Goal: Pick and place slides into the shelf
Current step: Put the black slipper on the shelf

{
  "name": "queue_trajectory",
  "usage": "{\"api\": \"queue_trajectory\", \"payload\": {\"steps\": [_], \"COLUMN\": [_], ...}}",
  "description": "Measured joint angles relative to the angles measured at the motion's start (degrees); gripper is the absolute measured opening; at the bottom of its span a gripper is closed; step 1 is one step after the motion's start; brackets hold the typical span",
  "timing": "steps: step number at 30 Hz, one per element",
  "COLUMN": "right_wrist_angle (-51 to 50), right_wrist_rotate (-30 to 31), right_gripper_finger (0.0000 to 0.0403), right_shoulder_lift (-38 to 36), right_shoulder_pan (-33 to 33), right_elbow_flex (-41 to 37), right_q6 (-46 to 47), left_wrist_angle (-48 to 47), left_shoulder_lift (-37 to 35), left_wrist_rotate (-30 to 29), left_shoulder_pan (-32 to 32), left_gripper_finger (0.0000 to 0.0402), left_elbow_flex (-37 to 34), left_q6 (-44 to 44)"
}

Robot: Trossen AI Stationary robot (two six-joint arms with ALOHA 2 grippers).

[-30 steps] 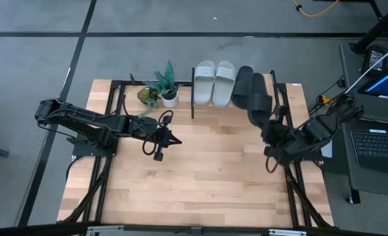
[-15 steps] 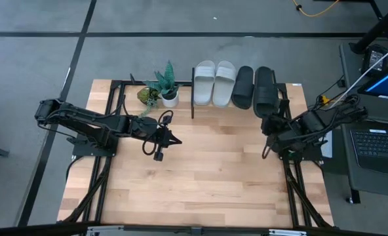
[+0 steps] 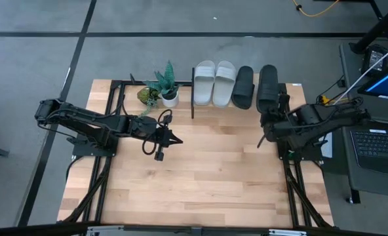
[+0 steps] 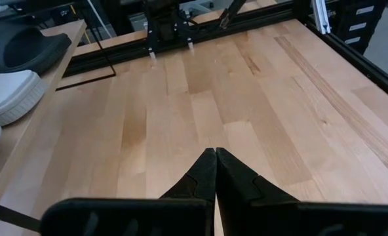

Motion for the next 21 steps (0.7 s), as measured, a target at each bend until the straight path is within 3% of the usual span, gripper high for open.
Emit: {"api": "queue_trajectory", "payload": {"steps": [10, 21], "right_wrist_angle": [3.24, 6.9], "right_wrist_rotate": [-1.4, -1.66], "right_gripper_finger": [0.0021, 0.0021], "right_shoulder_lift": [-3.12, -6.23], "right_shoulder_pan": [-2.85, -6.32], "right_elbow_flex": [-5.98, -10.92], "right_q6": [-3.1, -8.42], "left_wrist_angle": [-0.04, -0.09], "left_shoulder_lift": [0.0, 0.0], "left_wrist_rotate": [-0.11, -4.02], "left_shoulder_pan": [0.0, 0.01], "left_gripper_finger": [0.0, 0.0], "left_elbow_flex": [0.0, 0.0], "left_q6": [0.57, 0.52]}}
